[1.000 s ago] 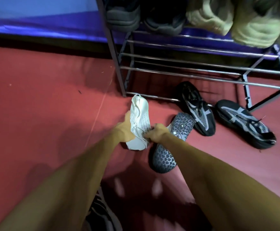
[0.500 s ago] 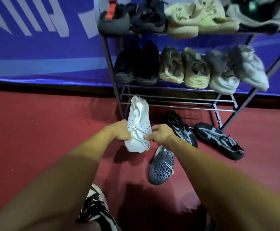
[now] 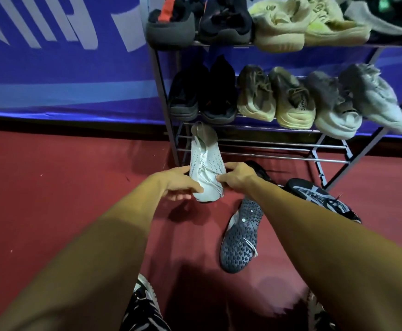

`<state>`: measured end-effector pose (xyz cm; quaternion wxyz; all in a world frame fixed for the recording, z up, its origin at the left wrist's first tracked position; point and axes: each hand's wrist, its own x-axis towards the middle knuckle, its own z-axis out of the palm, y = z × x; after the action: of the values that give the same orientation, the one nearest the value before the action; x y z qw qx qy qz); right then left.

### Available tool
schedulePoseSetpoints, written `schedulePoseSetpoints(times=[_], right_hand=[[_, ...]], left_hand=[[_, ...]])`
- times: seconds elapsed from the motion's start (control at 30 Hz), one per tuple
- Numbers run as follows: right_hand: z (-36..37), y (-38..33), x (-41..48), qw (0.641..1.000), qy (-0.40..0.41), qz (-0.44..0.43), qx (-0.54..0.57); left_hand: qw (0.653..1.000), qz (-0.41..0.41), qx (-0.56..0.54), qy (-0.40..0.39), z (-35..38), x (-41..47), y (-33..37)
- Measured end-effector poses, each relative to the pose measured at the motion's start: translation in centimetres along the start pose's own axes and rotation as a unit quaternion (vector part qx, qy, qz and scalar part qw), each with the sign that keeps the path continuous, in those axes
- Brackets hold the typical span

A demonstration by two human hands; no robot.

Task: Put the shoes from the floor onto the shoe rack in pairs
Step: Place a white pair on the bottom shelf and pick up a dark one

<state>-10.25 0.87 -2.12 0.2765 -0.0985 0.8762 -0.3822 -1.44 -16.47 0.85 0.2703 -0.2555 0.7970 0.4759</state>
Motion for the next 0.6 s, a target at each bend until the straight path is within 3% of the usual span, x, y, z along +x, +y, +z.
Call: schedulePoseSetpoints(times=[0.2, 0.37, 0.47, 0.6], right_hand=[[0.7, -1.1, 5.2, 1.0, -0.005, -0.015, 0.009], [2.6, -1.6, 9.7, 0.996, 0.045, 0.001, 0.074], [2.8, -3.3, 11.3, 0.999, 0.041, 0.005, 0.036], [2.7, -5.0, 11.8, 0.999, 0.037, -0.019, 0.021]], left_hand=[[0.994, -0.007, -0.108, 0.033, -1.8, 4.1, 0.3], [0.972, 0.027, -0.175, 0.157, -2.8, 7.8, 0.8], [0.953, 0.052, -0.206, 0.215, -2.9, 9.8, 1.2], [0.935, 0.078, -0.261, 0.228, -3.5, 11.9, 0.7]])
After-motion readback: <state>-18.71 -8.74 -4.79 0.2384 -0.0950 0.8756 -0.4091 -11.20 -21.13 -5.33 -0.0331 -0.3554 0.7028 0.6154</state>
